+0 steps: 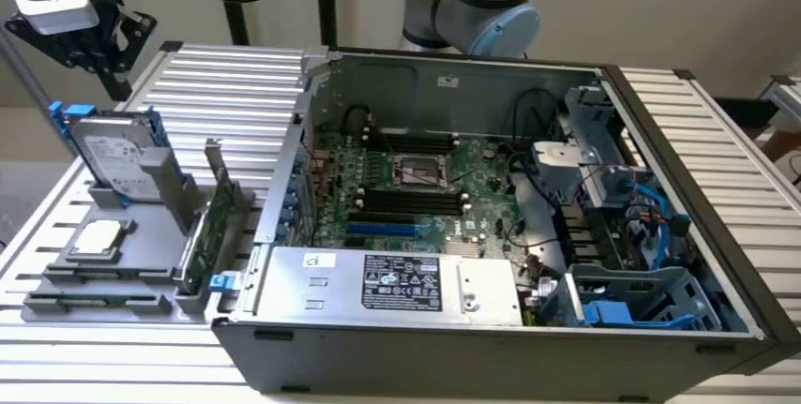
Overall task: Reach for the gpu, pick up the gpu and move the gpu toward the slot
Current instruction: 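Reach for the gpu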
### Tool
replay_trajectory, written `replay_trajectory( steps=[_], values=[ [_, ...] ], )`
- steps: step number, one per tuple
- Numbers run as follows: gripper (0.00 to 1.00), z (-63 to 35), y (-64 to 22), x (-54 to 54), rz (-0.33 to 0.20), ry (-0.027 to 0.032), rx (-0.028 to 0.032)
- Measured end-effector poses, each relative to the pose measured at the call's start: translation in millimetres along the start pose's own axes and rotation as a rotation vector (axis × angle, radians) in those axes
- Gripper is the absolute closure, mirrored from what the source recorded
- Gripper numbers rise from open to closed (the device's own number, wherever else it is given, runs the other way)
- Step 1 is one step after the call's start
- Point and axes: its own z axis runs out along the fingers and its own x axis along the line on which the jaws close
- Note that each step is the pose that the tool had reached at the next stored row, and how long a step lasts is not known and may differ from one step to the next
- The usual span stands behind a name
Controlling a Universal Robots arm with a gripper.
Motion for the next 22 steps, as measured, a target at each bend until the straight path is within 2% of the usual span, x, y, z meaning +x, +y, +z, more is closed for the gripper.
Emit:
replay_trajectory(
  steps=[5, 13, 22],
  values=[
    [0.89, -0.2, -1.6, -0.1, 0.000, 0.0003, 0.0001],
    [0.89, -1.0, -29.1, -11.7, 0.000, 0.0000, 0.0000],
    [0.89, -0.8, -58.2, -32.7, 0.000, 0.0000, 0.0000]
  ],
)
